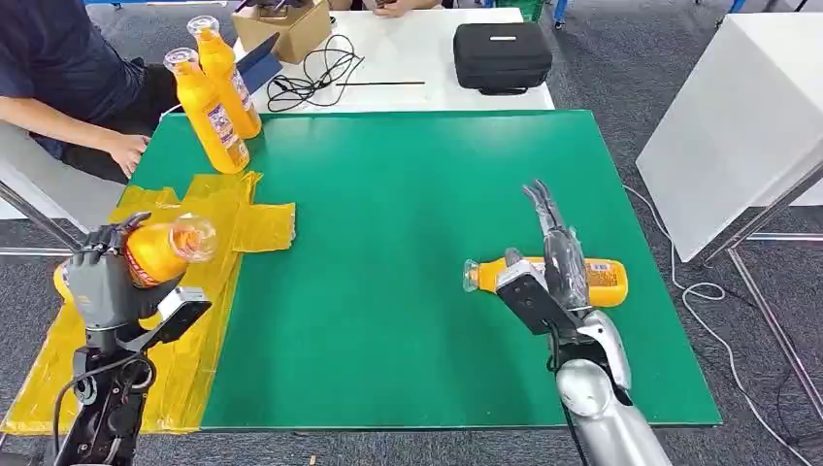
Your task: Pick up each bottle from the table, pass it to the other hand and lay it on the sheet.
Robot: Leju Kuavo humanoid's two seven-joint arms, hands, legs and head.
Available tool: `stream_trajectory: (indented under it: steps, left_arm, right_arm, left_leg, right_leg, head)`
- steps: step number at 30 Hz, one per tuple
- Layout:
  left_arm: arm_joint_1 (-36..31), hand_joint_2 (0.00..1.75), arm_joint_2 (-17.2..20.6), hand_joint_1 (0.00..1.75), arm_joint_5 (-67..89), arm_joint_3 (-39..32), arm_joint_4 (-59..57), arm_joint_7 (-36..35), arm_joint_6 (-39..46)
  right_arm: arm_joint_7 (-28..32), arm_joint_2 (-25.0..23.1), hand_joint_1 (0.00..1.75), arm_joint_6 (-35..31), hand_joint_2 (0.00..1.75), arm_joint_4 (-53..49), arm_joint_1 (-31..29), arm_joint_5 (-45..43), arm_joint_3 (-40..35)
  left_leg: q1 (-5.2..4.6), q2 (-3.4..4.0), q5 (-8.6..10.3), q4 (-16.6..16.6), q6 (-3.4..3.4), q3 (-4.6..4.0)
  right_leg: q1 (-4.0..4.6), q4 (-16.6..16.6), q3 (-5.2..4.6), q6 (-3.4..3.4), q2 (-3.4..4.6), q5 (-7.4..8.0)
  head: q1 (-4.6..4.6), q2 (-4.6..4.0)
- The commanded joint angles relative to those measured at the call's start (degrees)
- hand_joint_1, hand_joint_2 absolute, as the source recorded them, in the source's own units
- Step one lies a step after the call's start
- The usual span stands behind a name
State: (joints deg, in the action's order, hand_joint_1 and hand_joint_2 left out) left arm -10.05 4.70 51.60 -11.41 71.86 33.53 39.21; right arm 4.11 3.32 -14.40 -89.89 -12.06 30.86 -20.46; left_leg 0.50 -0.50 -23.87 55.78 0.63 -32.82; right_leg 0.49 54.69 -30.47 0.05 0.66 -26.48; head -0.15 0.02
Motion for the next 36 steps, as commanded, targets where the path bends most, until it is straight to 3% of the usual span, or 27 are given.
stream_trajectory:
  steps: [1,3,7,8,9,12,19,20,21,22,25,36]
  left_arm:
    - [-4.5,1.75,1.5,1.75,2.5,-0.6,-18.5,-0.8,0.8]
    - [-4.5,1.75,2.7,1.75,4.6,0.1,-23.0,-1.3,0.8]
    - [-4.7,1.75,0.6,1.75,13.3,-5.1,-26.9,0.5,0.8]
    - [-4.7,1.75,0.6,1.75,13.3,-5.1,-26.9,0.5,0.8]
    - [-4.7,1.75,0.6,1.75,13.3,-5.1,-26.9,0.5,0.8]
    - [-6.1,1.75,0.1,1.75,17.6,-6.6,-30.0,1.0,0.8]
    - [-8.1,1.75,1.8,1.75,19.5,-1.5,-36.4,-2.0,0.8]
    - [-8.6,1.75,2.1,0.47,19.4,-1.3,-38.0,-1.5,0.8]
    - [-9.2,1.75,2.3,0.0,18.8,-0.6,-39.9,-0.8,0.8]
    - [-9.8,0.0,2.5,0.0,18.1,-0.1,-41.5,-0.3,0.8]
    - [-11.8,0.0,2.8,0.0,17.6,2.8,-46.5,-0.2,0.8]
    - [-12.0,0.0,2.8,0.0,15.0,4.4,-47.0,1.6,0.3]
  right_arm:
    - [0.4,3.9,0.0,-0.1,0.0,-3.3,3.4,-0.4,2.1]
    - [1.3,4.5,0.0,-0.4,0.0,-3.9,5.1,-0.9,2.4]
    - [2.7,5.7,0.0,-1.2,0.0,-5.1,7.8,-1.5,3.0]
    - [2.7,5.7,0.0,-1.2,0.0,-5.1,7.8,-1.5,3.0]
    - [2.7,5.7,0.0,-1.2,0.0,-5.1,7.8,-1.5,3.0]
    - [3.8,6.9,0.0,-1.2,0.0,-5.3,8.4,-2.5,2.8]
    - [3.9,6.5,0.0,-1.7,0.0,-6.2,9.5,-2.3,1.8]
    - [4.0,6.6,0.0,-1.9,0.0,-6.7,10.0,-2.3,1.6]
    - [4.0,6.8,0.0,-2.0,0.0,-6.8,10.2,-2.2,1.6]
    - [3.9,6.9,0.0,-2.1,0.0,-6.8,10.3,-2.2,1.8]
    - [3.9,6.8,0.0,-1.5,0.0,-6.4,10.2,-2.4,2.3]
    - [4.2,6.8,0.0,-0.8,0.0,-5.7,9.6,-2.5,2.2]
  left_leg:
    - [-0.05,-0.11,-0.02,-0.1,0.01,0.15]
    - [-0.04,-0.12,-0.02,-0.1,0.01,0.13]
    - [-0.04,-0.08,-0.04,-0.1,0.02,0.19]
    - [0.0,-0.09,-0.15,-0.1,0.02,0.49]
    - [-0.04,-0.07,-0.04,-0.1,0.02,0.15]
    - [0.01,-0.06,-0.18,0.0,0.03,0.38]
    - [0.0,-0.1,-0.14,-0.1,0.01,0.33]
    - [-0.05,-0.06,-0.05,-0.1,0.01,0.16]
    - [-0.01,-0.06,-0.09,-0.1,0.0,0.27]
    - [-0.05,-0.04,-0.04,-0.1,0.01,0.17]
    - [-0.04,-0.11,-0.03,-0.1,0.01,0.2]
    - [-0.02,-0.07,-0.09,0.0,0.01,0.35]
  right_leg:
    - [-0.05,-0.1,0.17,0.07,-0.16,-0.07]
    - [-0.04,-0.1,0.16,0.07,-0.17,-0.06]
    - [-0.03,-0.1,0.24,0.08,-0.14,-0.06]
    - [0.01,-0.2,0.59,0.17,-0.23,-0.15]
    - [-0.04,-0.1,0.2,0.08,-0.14,-0.06]
    - [0.02,-0.1,0.49,0.18,-0.21,-0.17]
    - [0.0,-0.1,0.41,0.13,-0.21,-0.16]
    - [-0.04,-0.1,0.2,0.08,-0.11,-0.07]
    - [-0.01,-0.1,0.35,0.11,-0.15,-0.1]
    - [-0.05,-0.1,0.21,0.07,-0.1,-0.06]
    - [-0.04,-0.1,0.24,0.09,-0.18,-0.07]
    - [-0.02,-0.1,0.45,0.12,-0.14,-0.09]
  head:
    - [-0.02,0.0]
    - [-0.02,0.0]
    - [0.0,0.0]
    - [-0.02,0.0]
    - [0.0,0.0]
    - [0.0,0.0]
    - [-0.02,0.0]
    - [-0.02,0.0]
    - [0.0,0.0]
    - [-0.04,0.0]
    - [-0.02,0.0]
    - [-0.02,0.0]
